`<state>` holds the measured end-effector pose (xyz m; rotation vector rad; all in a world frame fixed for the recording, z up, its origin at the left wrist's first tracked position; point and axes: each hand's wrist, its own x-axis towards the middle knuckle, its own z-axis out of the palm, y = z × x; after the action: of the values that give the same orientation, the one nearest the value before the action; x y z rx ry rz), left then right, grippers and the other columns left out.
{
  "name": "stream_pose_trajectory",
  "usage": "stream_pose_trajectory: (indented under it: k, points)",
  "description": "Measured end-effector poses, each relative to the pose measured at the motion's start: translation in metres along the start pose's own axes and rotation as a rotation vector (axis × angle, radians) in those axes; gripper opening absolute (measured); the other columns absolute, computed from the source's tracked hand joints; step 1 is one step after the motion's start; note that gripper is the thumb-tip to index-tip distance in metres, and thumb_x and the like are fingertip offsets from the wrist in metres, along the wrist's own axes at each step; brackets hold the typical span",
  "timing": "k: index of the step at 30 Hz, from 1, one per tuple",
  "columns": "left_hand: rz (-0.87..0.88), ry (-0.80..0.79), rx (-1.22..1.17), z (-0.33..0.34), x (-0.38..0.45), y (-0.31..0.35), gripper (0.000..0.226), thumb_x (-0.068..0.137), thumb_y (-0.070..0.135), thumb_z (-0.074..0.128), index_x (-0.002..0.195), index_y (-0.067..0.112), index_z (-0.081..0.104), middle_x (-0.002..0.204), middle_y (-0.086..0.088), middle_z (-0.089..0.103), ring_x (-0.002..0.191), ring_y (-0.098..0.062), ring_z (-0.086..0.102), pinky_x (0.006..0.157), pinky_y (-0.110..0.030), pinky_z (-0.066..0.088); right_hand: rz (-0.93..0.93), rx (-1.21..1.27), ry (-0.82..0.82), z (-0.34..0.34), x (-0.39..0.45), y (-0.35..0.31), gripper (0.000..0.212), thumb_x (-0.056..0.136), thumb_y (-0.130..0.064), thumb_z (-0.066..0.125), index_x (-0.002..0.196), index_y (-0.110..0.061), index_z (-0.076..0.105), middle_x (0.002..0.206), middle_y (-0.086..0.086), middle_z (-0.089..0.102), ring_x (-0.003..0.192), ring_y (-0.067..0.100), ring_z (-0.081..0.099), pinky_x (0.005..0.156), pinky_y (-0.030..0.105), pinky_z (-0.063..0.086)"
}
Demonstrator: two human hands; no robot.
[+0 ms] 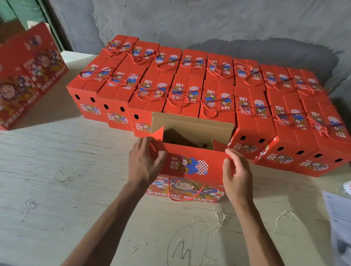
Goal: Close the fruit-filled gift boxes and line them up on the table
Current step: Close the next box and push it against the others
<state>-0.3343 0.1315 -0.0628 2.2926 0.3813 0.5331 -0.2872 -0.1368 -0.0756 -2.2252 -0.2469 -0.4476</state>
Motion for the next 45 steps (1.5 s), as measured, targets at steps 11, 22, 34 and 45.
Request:
stream_pose_trajectory:
  k: [11,22,34,45]
  points:
    - [0.423,-0.201,0.327,0.019,0.003,-0.02,0.038,0.104,0.047,0.042,0.12,0.02,0.064,0.11,0.005,0.066,0.097,-0.016,0.057,0.092,-0.037,0.044,-0.234,-0.252,-0.087,0.016,0.008,0.016,0.037,0.1,-0.04,0.061,0.112,-0.008,0.075,0.117,0.003,0.072,0.111,0.021,0.061,0.094,0.038,0.05]
    - [0.469,-0.045,0.342,0.025,-0.006,-0.023,0.025,0.102,0.034,0.05,0.103,0.012,0.062,0.101,-0.003,0.059,0.089,-0.02,0.053,0.076,-0.037,0.047,-0.245,-0.268,0.123,0.029,-0.005,0.016,0.023,0.097,-0.032,0.068,0.103,-0.011,0.078,0.103,0.003,0.068,0.094,0.025,0.059,0.082,0.041,0.049]
    - [0.281,-0.037,0.258,0.026,-0.004,-0.017,0.023,0.1,0.03,0.056,0.085,0.014,0.056,0.088,-0.002,0.061,0.079,-0.021,0.053,0.078,-0.046,0.049,-0.13,-0.247,0.132,0.031,0.0,0.009,0.019,0.097,-0.031,0.071,0.087,-0.016,0.079,0.091,-0.004,0.067,0.085,0.023,0.055,0.076,0.043,0.044]
    - [-0.549,-0.186,-0.347,0.018,-0.007,-0.021,0.081,0.058,0.089,0.07,0.114,0.031,0.064,0.105,0.004,0.076,0.094,-0.02,0.076,0.083,-0.045,0.064,0.486,-0.045,-0.204,0.022,0.0,-0.003,0.046,0.105,-0.051,0.045,0.136,-0.019,0.053,0.112,0.007,0.073,0.087,0.023,0.069,0.071,0.037,0.056]
